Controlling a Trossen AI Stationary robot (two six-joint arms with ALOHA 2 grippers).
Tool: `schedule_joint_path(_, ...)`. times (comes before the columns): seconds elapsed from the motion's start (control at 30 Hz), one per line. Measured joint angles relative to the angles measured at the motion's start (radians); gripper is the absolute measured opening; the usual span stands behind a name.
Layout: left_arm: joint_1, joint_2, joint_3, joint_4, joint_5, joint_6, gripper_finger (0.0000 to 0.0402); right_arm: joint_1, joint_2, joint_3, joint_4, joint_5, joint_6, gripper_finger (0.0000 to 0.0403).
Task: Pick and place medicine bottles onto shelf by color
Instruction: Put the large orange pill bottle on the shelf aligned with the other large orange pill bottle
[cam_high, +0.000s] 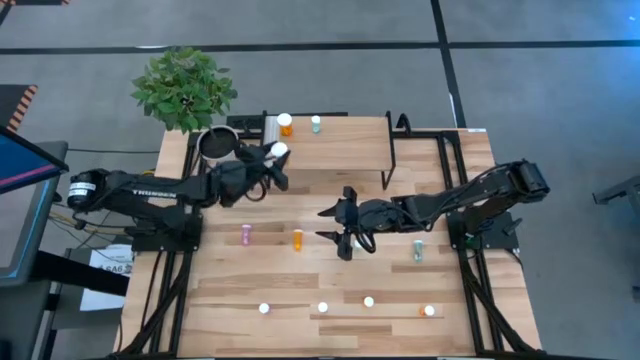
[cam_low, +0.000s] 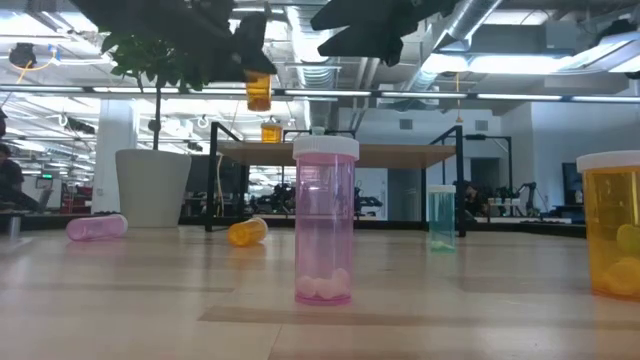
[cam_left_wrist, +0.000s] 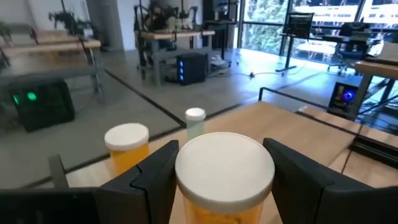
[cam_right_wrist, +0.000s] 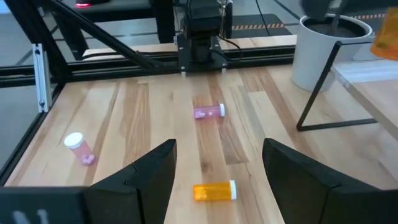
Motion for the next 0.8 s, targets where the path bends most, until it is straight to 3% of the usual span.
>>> schedule_joint_path(0.43, 0.158, 0.093, 0.001, 0.04, 0.161, -0.038, 0.0199, -0.001, 0.0, 0.0, 0.011, 0.0, 0.003, 0.026)
schedule_joint_path(0.67, 0.184, 0.187, 0.001, 0.113, 0.15, -0.039, 0.0199, 0.0, 0.0, 0.0, 0.009, 0.0, 0.01, 0.026)
schedule_joint_path(0.8, 0.194, 0.225, 0.002, 0.124, 0.095, -0.036, 0.0199, 0.0, 0.0, 0.0, 0.008, 0.0, 0.01, 0.026)
